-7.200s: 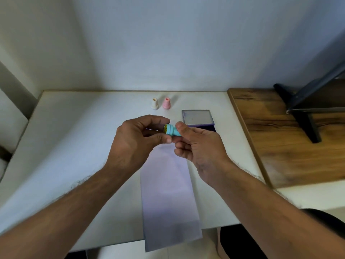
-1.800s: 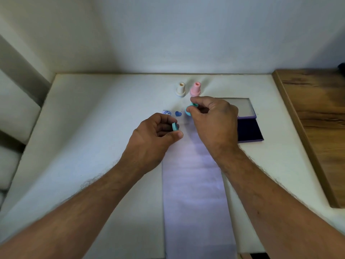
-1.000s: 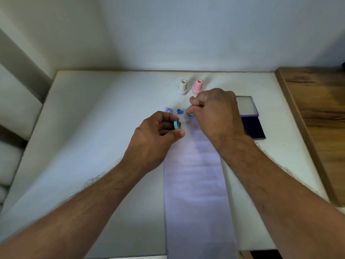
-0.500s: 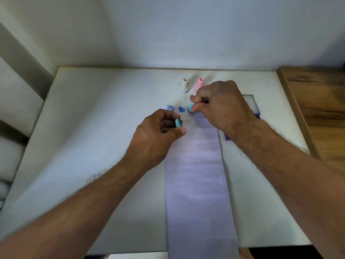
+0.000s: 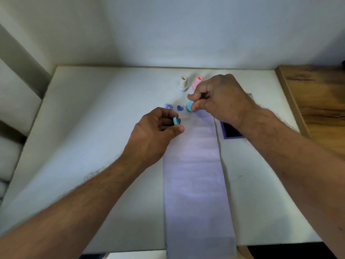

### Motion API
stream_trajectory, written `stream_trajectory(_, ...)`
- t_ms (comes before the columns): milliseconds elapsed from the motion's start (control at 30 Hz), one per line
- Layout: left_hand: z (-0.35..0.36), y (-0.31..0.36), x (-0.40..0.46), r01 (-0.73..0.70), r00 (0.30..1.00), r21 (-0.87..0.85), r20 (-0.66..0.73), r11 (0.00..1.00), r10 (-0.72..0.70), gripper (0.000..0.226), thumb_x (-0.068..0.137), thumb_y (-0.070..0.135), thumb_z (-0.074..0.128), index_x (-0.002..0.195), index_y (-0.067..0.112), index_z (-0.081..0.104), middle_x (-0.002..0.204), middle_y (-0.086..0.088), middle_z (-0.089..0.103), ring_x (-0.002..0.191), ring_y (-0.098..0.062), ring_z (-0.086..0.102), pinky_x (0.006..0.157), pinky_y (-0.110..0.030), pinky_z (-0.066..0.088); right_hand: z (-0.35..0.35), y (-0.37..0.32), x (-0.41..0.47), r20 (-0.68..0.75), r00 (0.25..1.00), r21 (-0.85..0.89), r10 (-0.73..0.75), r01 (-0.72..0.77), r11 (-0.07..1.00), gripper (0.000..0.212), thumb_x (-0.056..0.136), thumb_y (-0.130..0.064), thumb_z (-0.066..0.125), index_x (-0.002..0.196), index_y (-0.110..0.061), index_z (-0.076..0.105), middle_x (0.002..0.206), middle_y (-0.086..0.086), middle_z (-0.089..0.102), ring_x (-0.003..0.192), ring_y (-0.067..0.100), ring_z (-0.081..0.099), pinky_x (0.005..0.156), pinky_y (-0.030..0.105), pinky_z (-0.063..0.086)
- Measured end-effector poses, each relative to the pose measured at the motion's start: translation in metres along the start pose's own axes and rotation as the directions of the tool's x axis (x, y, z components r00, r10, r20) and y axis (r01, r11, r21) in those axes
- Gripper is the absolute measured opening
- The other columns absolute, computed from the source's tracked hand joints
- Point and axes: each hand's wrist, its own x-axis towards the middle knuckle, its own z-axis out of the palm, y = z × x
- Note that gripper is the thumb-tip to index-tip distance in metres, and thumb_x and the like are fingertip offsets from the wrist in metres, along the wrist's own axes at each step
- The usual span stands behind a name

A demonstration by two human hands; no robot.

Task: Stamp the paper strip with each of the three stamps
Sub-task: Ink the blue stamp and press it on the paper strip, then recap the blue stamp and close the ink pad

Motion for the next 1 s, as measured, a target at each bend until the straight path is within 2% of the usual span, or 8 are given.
stream_trajectory(167, 0.001, 0.001, -0.001, 0.011, 1.0, -0.008, -0.02, 1.0, -0.011, 0.027, 0.081, 0.021, 0.076, 0.107, 0.021, 0.066, 0.098, 0.006, 0.075, 0.089, -0.009, 0.071, 0.086, -0.024, 0.054, 0.014, 0.003, -0.012, -0.166, 0.976, 0.087, 0.143, -0.13, 0.988, 0.027, 0.075, -0.018, 0.081, 0.101, -0.02, 0.076, 0.098, -0.006, 0.076, 0.083, 0.002, 0.068, 0.082, 0.009, 0.047)
stream_trajectory(267, 0.002, 0.001, -0.001, 0.026, 0.999, -0.024, -0.046, 0.999, -0.028, 0.027, 0.081, 0.024, 0.076, 0.107, 0.022, 0.067, 0.097, 0.007, 0.075, 0.089, -0.008, 0.071, 0.086, -0.024, 0.055, 0.023, -0.008, -0.026, -0.381, 0.879, 0.333, 0.287, -0.16, 0.929, 0.023, 0.078, -0.018, 0.078, 0.1, -0.02, 0.075, 0.095, -0.008, 0.076, 0.082, -0.001, 0.069, 0.079, 0.011, 0.052)
stream_trajectory(333, 0.003, 0.001, -0.002, 0.042, 0.998, -0.071, -0.05, 0.997, -0.046, 0.027, 0.08, 0.025, 0.077, 0.106, 0.023, 0.068, 0.097, 0.006, 0.076, 0.09, -0.009, 0.071, 0.089, -0.028, 0.056, 0.029, -0.018, -0.036, -0.374, 0.821, 0.591, 0.432, -0.148, 0.793, 0.024, 0.078, -0.017, 0.077, 0.102, -0.019, 0.075, 0.091, -0.005, 0.076, 0.083, 0.005, 0.072, 0.081, 0.025, 0.058)
stream_trajectory(433, 0.005, 0.006, -0.003, 0.036, 0.997, -0.169, -0.064, 0.985, -0.048, 0.029, 0.079, 0.021, 0.078, 0.106, 0.02, 0.069, 0.1, 0.001, 0.076, 0.094, -0.016, 0.072, 0.092, -0.036, 0.056, 0.032, -0.031, -0.048, -0.148, 0.8, 0.896, 0.582, -0.14, 0.42, 0.027, 0.084, -0.008, 0.072, 0.11, -0.014, 0.072, 0.088, 0.005, 0.076, 0.086, 0.021, 0.074, 0.077, 0.032, 0.061)
stream_trajectory(567, -0.002, 0.015, -0.001, -0.044, 0.992, -0.281, -0.127, 0.959, 0.009, 0.028, 0.078, 0.013, 0.078, 0.104, 0.018, 0.07, 0.095, -0.001, 0.077, 0.091, -0.017, 0.073, 0.088, -0.035, 0.058, 0.035, -0.041, -0.057, 0.046, 0.783, 0.988, 0.62, -0.126, 0.085, 0.015, 0.087, -0.007, 0.067, 0.102, -0.008, 0.072, 0.091, 0.013, 0.076, 0.087, 0.026, 0.074, 0.073, 0.033, 0.061)
stream_trajectory(633, -0.007, 0.016, 0.0, -0.068, 0.988, -0.3, -0.154, 0.951, 0.022, 0.028, 0.076, 0.009, 0.079, 0.102, 0.017, 0.071, 0.095, -0.004, 0.077, 0.091, -0.019, 0.074, 0.088, -0.036, 0.058, 0.038, -0.042, -0.06, 0.11, 0.78, 0.993, 0.615, -0.118, -0.028, 0.015, 0.088, -0.007, 0.065, 0.102, -0.008, 0.071, 0.093, 0.015, 0.076, 0.088, 0.028, 0.074, 0.07, 0.032, 0.061)
stream_trajectory(733, -0.01, 0.016, 0.0, -0.076, 0.986, -0.317, -0.166, 0.945, 0.023, 0.031, 0.072, 0.006, 0.081, 0.1, 0.014, 0.072, 0.094, -0.006, 0.077, 0.091, -0.021, 0.074, 0.089, -0.038, 0.057, 0.042, -0.043, -0.062, 0.161, 0.798, 0.987, 0.581, -0.142, -0.078, 0.017, 0.089, -0.009, 0.063, 0.104, -0.005, 0.07, 0.095, 0.017, 0.075, 0.089, 0.028, 0.074, 0.069, 0.032, 0.061)
stream_trajectory(1000, -0.008, 0.019, -0.004, -0.103, 0.987, -0.255, -0.149, 0.962, 0.066, 0.035, 0.067, 0.005, 0.084, 0.099, 0.015, 0.074, 0.091, -0.001, 0.078, 0.087, -0.015, 0.074, 0.088, -0.033, 0.058, 0.045, -0.044, -0.062, 0.145, 0.827, 0.987, 0.543, -0.159, -0.022, 0.019, 0.09, -0.007, 0.062, 0.106, -0.002, 0.069, 0.096, 0.015, 0.076, 0.086, 0.026, 0.075, 0.073, 0.035, 0.061)
